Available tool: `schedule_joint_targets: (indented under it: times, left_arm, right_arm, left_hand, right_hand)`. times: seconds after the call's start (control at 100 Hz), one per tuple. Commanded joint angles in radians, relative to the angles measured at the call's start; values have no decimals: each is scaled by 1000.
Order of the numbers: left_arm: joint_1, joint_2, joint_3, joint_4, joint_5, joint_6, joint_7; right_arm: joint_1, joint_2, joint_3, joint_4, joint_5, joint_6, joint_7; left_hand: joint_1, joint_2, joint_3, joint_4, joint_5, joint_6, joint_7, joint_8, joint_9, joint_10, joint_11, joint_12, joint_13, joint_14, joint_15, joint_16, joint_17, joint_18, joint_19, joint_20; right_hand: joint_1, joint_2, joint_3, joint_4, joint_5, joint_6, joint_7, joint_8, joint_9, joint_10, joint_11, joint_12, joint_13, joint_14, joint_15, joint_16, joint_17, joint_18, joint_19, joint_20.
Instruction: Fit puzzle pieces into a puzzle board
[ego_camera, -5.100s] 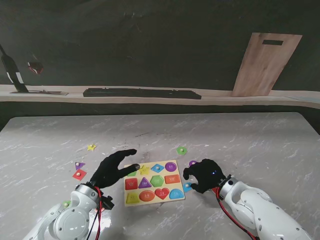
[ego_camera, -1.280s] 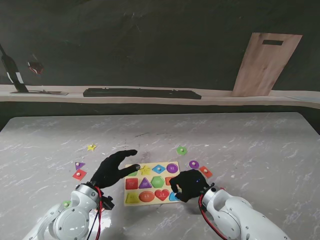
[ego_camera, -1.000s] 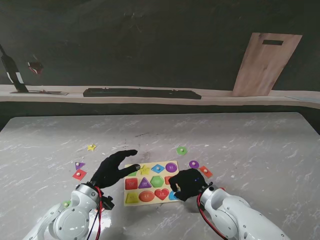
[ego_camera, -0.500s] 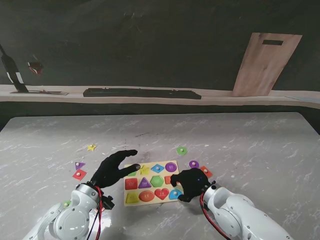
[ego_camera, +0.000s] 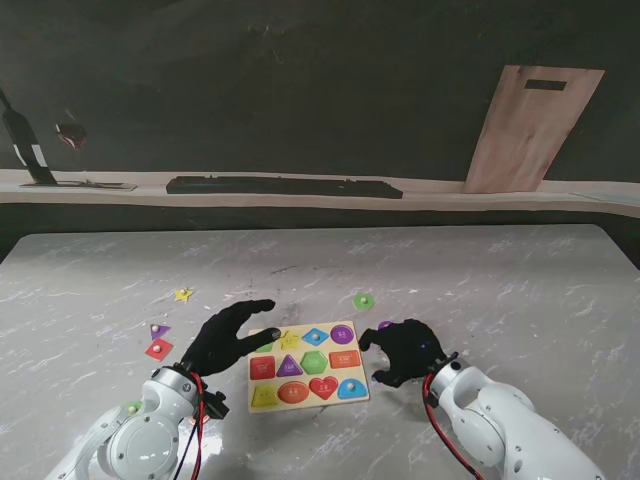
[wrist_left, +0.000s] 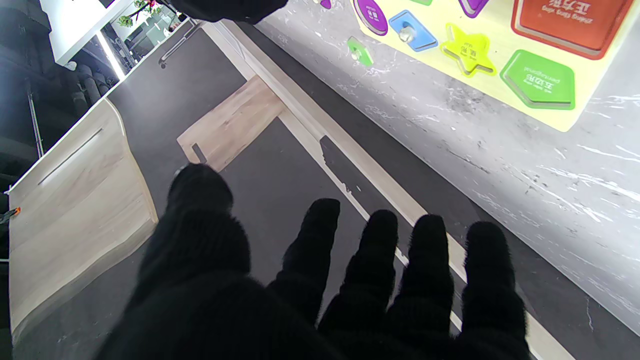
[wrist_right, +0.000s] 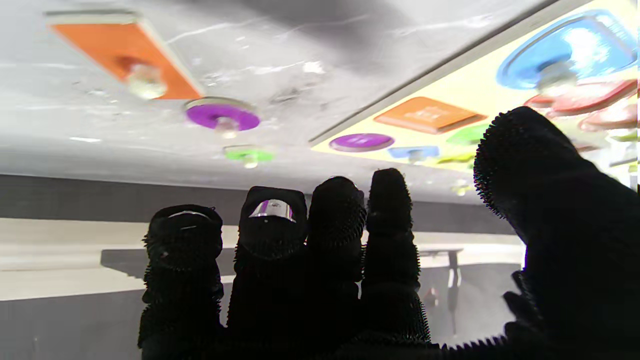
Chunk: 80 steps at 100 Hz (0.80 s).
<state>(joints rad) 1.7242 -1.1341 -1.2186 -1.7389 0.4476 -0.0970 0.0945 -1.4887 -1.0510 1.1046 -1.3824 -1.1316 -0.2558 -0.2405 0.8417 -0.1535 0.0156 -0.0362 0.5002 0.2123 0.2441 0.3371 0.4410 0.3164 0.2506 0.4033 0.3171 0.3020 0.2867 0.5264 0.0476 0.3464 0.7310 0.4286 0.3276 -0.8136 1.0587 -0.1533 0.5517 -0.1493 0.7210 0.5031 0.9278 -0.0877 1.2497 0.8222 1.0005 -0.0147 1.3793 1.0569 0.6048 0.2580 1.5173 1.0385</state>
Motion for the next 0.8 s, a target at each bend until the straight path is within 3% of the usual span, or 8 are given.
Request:
schedule_joint_targets:
  times: [0.0, 0.1, 0.45, 0.79]
  left_arm:
    - [1, -1, 4, -1, -3, 5, 0]
    - [-2, -1, 5, 0, -4, 6, -3]
    - [-13, 0, 13, 10, -11, 7, -12]
    - [-24, -1, 22, 20, -21, 9, -16]
  right_arm:
    - [9, 18, 26, -6, -10, -3, 13]
    - [5, 28, 77, -8, -51, -16, 31]
    - [-105, 51, 246, -69, -152, -58, 120]
    - [-152, 54, 288, -90, -174, -46, 162]
  left_hand:
    - [-17, 29, -29, 13, 15, -32, -17, -1, 9, -20, -18, -12, -4, -46, -20, -9, -13, 10, -11, 17]
    - [-17, 29, -28, 14, 16, -31, -16, -1, 10, -20, -18, -12, -4, -46, -19, -8, -13, 10, -11, 18]
    - [-16, 28, -28, 14, 15, -30, -18, -1, 10, -20, -19, -12, -5, -45, -19, -8, -14, 11, -11, 18]
    - [-17, 30, -29, 14, 13, -31, -19, -1, 8, -21, -19, -12, -7, -47, -21, -9, -14, 10, -11, 17]
  right_hand:
    - [-6, 14, 2, 24, 28, -50, 25, 14, -30, -4, -10, -12, -19, -3, -11, -8, -11, -8, -6, 6]
    - [2, 30, 6, 28, 69, -75, 43, 25, -34, -4, -22, -15, -25, -4, -25, -10, -15, -11, -17, 4]
    - [-35, 91, -17, 35, 173, -10, 91, 52, -40, 7, -41, -16, -33, 4, -43, -8, -22, -9, -36, 3]
    - [-94, 129, -104, 36, 265, -5, 128, 83, 10, 31, -42, -5, -3, 31, -25, 5, -11, 21, -19, 26]
